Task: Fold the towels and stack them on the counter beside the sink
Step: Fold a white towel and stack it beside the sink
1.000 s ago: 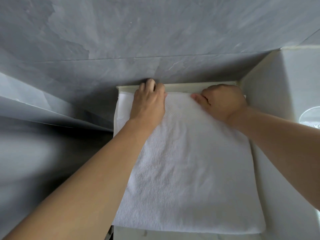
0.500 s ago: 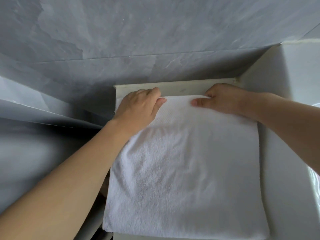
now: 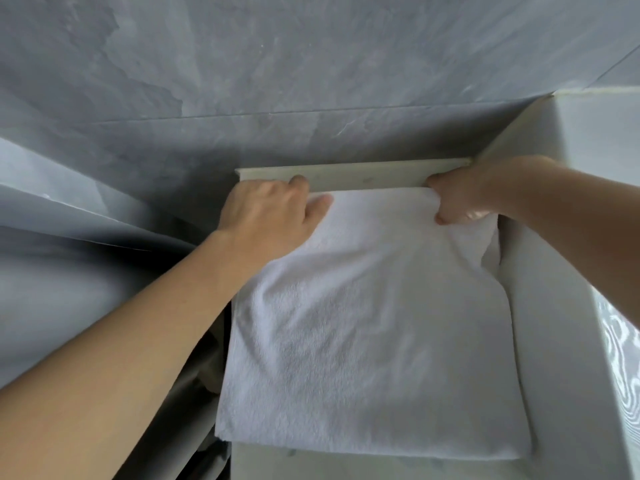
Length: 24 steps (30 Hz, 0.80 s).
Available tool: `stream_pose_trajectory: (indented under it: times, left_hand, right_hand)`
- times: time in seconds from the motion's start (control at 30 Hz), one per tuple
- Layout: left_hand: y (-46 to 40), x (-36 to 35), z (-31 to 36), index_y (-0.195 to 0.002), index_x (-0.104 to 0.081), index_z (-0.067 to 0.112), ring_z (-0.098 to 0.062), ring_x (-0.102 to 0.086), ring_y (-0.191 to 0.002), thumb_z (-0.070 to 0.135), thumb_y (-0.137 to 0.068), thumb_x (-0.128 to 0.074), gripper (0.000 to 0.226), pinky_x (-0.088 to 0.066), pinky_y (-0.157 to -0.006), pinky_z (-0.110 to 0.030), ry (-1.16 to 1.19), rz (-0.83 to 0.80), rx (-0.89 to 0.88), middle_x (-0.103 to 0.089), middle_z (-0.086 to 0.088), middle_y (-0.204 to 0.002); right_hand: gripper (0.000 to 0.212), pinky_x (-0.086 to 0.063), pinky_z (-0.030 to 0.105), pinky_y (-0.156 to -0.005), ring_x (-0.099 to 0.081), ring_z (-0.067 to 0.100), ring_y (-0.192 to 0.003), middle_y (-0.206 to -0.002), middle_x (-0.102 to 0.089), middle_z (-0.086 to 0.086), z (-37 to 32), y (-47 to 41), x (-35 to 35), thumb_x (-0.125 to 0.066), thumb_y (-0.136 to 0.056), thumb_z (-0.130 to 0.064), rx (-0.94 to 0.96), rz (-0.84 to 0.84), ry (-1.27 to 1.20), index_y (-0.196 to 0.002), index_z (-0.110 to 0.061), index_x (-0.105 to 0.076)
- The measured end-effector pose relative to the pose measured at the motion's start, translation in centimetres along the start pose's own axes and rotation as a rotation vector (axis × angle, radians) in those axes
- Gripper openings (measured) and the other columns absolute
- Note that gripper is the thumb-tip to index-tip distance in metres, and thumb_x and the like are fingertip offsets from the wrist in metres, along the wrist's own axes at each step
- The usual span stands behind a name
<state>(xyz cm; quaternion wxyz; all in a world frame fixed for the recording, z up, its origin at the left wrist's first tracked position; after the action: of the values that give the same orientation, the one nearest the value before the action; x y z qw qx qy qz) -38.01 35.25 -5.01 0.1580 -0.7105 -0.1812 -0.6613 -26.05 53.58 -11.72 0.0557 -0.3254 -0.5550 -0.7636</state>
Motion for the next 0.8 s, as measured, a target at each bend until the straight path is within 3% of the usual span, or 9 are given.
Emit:
stream_pose_trajectory:
  times: [0.13, 0.23, 0.3, 0.37, 0.43, 0.5, 0.57, 0.67, 0.8]
  left_hand:
    - [1.0, -0.8, 1.3, -0.073, -0.043, 0.019, -0.018, -0.051, -0.073, 0.047, -0.089, -0.051, 0.033, -0.032, -0.066, -0.033, 0.348, -0.336, -0.102, -0.05, 0.006, -0.071]
    - [4.4, -1.3, 2.8, -0.086, -0.066, 0.033, -0.003, -0.067, -0.078, 0.043, -0.082, -0.068, 0.011, -0.049, -0.06, -0.02, 1.071, -0.908, -0.002, -0.07, 0.014, -0.087]
    - [5.9, -1.3, 3.3, -0.103, -0.072, 0.029, -0.015, -0.072, -0.097, 0.027, -0.084, -0.076, 0.019, -0.056, -0.072, -0.022, 1.485, -1.15, 0.137, -0.074, 0.004, -0.106]
    - [4.8, -4.3, 0.8, -0.102, -0.069, 0.017, -0.024, -0.07, -0.092, 0.025, -0.086, -0.076, 0.019, -0.055, -0.071, -0.029, 1.223, -1.033, 0.262, -0.073, -0.006, -0.105]
    - [2.8, -6.2, -2.7, -0.1, -0.059, 0.014, -0.024, -0.06, -0.09, 0.04, -0.092, -0.065, 0.028, -0.047, -0.074, -0.033, 0.546, -0.837, 0.257, -0.065, -0.007, -0.104]
    - [2.1, -6.6, -3.9, -0.105, -0.05, 0.019, -0.025, -0.054, -0.095, 0.046, -0.099, -0.049, 0.028, -0.042, -0.076, -0.037, 0.199, -0.707, 0.236, -0.058, -0.002, -0.109]
    - [1.5, -5.7, -3.5, -0.106, -0.047, 0.018, -0.027, -0.054, -0.095, 0.036, -0.103, -0.042, 0.019, -0.035, -0.072, -0.037, 0.179, -0.504, 0.21, -0.055, -0.001, -0.105]
    - [1.9, -5.2, -4.3, -0.091, -0.044, 0.017, -0.02, -0.05, -0.069, 0.026, -0.103, -0.042, 0.015, -0.034, -0.056, -0.032, 0.429, -0.368, 0.32, -0.055, -0.002, -0.083]
    - [2.1, -3.7, -5.7, -0.102, -0.053, 0.017, -0.029, -0.052, -0.092, 0.019, -0.097, -0.047, 0.007, -0.037, -0.08, -0.042, 0.161, -0.308, 0.401, -0.06, -0.008, -0.104]
  right_hand:
    - [0.034, -0.057, 0.032, -0.064, -0.068, 0.029, -0.083, -0.103, -0.069, 0.015, 1.0, 1.8, -2.4, -0.076, -0.081, -0.02, -0.028, -0.284, -0.079, -0.11, -0.006, -0.069]
    - [0.031, -0.056, 0.049, -0.084, -0.069, 0.038, -0.094, -0.104, -0.07, 0.023, 1.4, 3.0, -4.5, -0.069, -0.082, -0.005, -0.055, -0.495, -0.247, -0.112, 0.0, -0.068]
    - [0.031, -0.048, 0.057, -0.096, -0.066, 0.042, -0.101, -0.107, -0.069, 0.027, 0.6, 4.0, -5.6, -0.065, -0.083, 0.0, -0.064, -0.641, -0.338, -0.114, 0.003, -0.067]
    - [0.037, -0.05, 0.048, -0.096, -0.065, 0.037, -0.105, -0.113, -0.068, 0.022, 1.0, 2.9, -5.2, -0.069, -0.086, -0.014, -0.091, -0.534, -0.213, -0.119, 0.002, -0.064]
    - [0.039, -0.051, 0.037, -0.092, -0.063, 0.031, -0.107, -0.116, -0.066, 0.014, 0.1, 1.0, -2.2, -0.068, -0.087, -0.029, -0.011, -0.181, 0.105, -0.116, -0.003, -0.064]
    - [0.021, -0.053, 0.035, -0.088, -0.063, 0.03, -0.095, -0.097, -0.066, 0.009, -1.0, 0.2, -0.2, -0.062, -0.086, -0.02, 0.022, 0.046, 0.179, -0.099, -0.004, -0.067]
    - [0.014, -0.052, 0.033, -0.079, -0.057, 0.027, -0.078, -0.071, -0.055, 0.004, -0.8, 0.0, -0.6, -0.055, -0.084, -0.011, -0.015, 0.053, 0.153, -0.07, -0.008, -0.058]
    - [0.027, -0.05, 0.034, -0.084, -0.053, 0.027, -0.081, -0.076, -0.054, 0.005, -1.2, 0.3, -1.6, -0.05, -0.088, -0.01, -0.035, -0.02, 0.169, -0.061, -0.011, -0.046]
    - [0.024, -0.043, 0.041, -0.094, -0.058, 0.031, -0.111, -0.119, -0.063, 0.009, -2.8, 0.8, 1.4, -0.045, -0.091, -0.014, -0.009, 0.278, 0.208, -0.109, -0.012, -0.062]
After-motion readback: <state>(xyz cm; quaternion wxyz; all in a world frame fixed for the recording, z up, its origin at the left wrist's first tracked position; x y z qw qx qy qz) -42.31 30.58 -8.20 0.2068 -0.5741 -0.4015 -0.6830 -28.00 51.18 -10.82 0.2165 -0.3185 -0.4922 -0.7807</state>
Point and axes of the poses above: each hand's wrist, its own y-axis away from the middle knuckle, its own x-axis out of the back of the hand, z = x × y, the point moved 10 cm from there along -y, towards the middle knuckle
